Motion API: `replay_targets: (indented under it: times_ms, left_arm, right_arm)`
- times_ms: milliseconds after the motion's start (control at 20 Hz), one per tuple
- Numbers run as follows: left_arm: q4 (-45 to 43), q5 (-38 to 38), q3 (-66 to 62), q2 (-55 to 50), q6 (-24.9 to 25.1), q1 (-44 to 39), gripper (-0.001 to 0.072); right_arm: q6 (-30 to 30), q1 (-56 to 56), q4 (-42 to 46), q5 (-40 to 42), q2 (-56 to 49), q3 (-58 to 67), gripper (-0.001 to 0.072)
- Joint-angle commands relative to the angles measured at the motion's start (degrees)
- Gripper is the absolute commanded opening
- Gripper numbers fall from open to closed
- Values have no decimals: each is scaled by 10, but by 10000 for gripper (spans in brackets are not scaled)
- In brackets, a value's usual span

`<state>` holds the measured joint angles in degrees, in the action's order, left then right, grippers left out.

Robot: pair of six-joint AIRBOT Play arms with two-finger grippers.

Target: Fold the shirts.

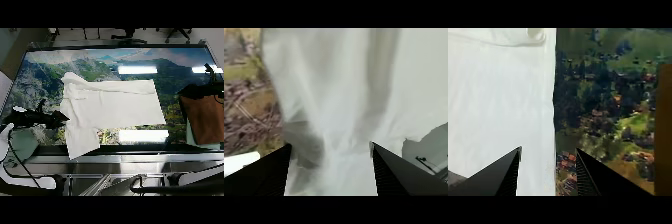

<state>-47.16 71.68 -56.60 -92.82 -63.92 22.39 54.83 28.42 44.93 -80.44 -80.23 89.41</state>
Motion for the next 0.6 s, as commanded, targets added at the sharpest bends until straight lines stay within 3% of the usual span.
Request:
replay_targets:
  times_ms: [0,250,550]
  left_arm:
    - [-3,25,-27,-25,13,3,580]
    - [-45,112,-62,-20,7,44,579]
    - [-42,33,-61,-13,10,58,579]
  right_arm:
    - [1,0,1,-11,0,0,392]
    - [3,0,1,-11,0,0,392]
    - [5,0,1,-11,0,0,391]
